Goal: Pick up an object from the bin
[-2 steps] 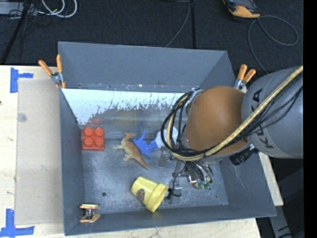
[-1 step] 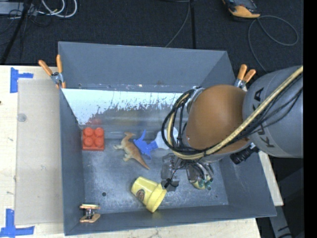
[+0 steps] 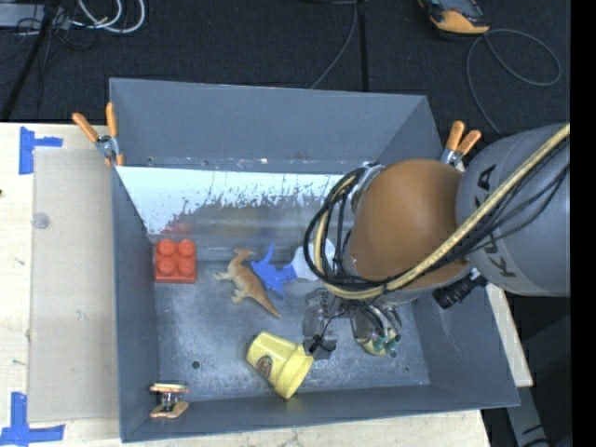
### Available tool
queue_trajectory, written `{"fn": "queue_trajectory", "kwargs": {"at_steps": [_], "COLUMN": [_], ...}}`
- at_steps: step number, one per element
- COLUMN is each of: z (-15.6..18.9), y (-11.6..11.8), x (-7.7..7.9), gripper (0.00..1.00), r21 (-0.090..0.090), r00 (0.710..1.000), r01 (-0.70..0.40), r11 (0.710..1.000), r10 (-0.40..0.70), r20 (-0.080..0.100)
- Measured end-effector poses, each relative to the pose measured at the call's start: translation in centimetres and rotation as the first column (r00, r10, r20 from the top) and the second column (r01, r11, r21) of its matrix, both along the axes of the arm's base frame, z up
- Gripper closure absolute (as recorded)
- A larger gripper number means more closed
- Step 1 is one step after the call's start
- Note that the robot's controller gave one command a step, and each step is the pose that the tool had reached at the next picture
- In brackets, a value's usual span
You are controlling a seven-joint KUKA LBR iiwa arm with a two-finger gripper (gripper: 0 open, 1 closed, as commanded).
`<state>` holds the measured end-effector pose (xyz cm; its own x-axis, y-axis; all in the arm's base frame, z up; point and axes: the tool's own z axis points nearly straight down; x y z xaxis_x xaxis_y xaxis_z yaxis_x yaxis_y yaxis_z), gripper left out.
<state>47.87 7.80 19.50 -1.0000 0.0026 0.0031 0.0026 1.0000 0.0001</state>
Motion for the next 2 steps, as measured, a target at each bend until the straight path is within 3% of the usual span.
{"fn": "queue_trajectory", "kwargs": {"at_steps": [1, 2], "z": [-3.7, -9.6], "y": [1.5, 2.9], "x": [-0.1, -0.2], "gripper": [1.00, 0.00], "r21": [0.000, 0.005], "r00": [0.996, 0.960], "r01": [-0.094, -0.279], "r11": [0.996, 0.960], "r10": [0.094, 0.279], "r20": [0.003, 0.008]}}
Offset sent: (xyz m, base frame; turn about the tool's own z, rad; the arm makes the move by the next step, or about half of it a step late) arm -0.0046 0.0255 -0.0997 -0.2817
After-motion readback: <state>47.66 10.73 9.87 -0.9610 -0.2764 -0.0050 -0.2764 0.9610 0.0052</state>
